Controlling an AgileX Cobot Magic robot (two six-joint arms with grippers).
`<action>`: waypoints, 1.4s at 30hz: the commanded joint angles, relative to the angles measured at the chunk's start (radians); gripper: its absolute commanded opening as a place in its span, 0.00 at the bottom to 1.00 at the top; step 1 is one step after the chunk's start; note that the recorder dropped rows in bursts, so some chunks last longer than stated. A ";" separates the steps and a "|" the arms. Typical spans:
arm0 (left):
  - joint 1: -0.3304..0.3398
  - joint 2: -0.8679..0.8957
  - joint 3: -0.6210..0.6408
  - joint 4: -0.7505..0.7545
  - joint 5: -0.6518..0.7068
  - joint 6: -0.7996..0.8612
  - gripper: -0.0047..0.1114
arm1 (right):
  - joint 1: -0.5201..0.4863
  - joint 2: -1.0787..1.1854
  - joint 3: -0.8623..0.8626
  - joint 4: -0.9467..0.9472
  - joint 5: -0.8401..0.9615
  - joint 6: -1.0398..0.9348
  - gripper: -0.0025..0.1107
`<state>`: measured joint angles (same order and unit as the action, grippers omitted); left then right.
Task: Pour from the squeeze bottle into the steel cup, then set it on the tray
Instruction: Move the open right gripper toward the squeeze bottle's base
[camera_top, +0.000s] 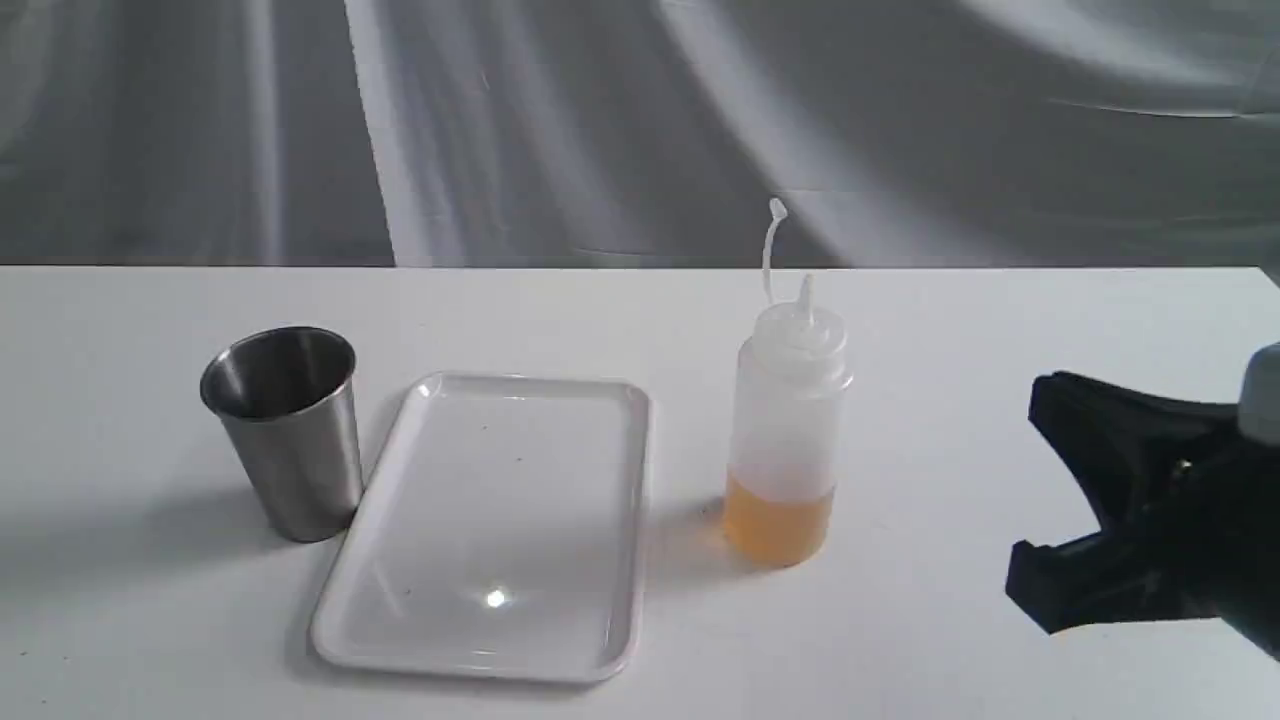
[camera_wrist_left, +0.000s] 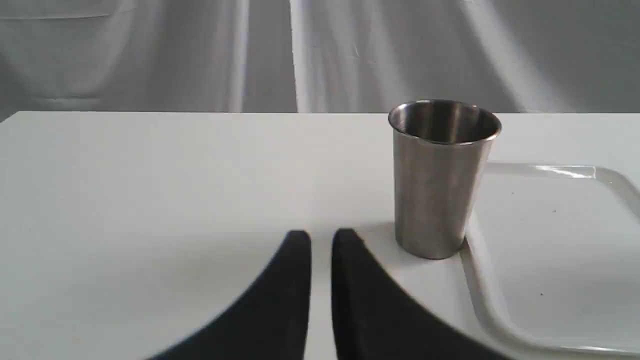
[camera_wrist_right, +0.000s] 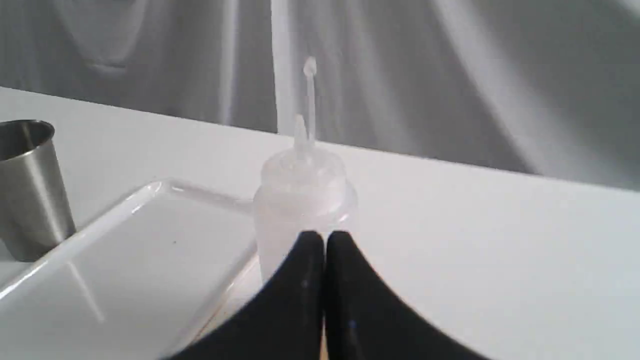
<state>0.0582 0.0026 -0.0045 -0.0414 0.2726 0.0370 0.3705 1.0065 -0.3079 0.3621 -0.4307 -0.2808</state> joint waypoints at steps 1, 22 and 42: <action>-0.005 -0.003 0.004 -0.005 -0.007 -0.001 0.11 | 0.004 0.046 0.025 0.001 -0.036 0.094 0.02; -0.005 -0.003 0.004 -0.005 -0.007 0.000 0.11 | 0.096 0.452 0.031 -0.118 -0.374 0.077 0.02; -0.005 -0.003 0.004 -0.005 -0.007 -0.005 0.11 | 0.096 0.641 0.031 -0.177 -0.544 0.135 0.95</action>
<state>0.0582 0.0026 -0.0045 -0.0414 0.2726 0.0370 0.4644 1.6317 -0.2822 0.1979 -0.9526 -0.1533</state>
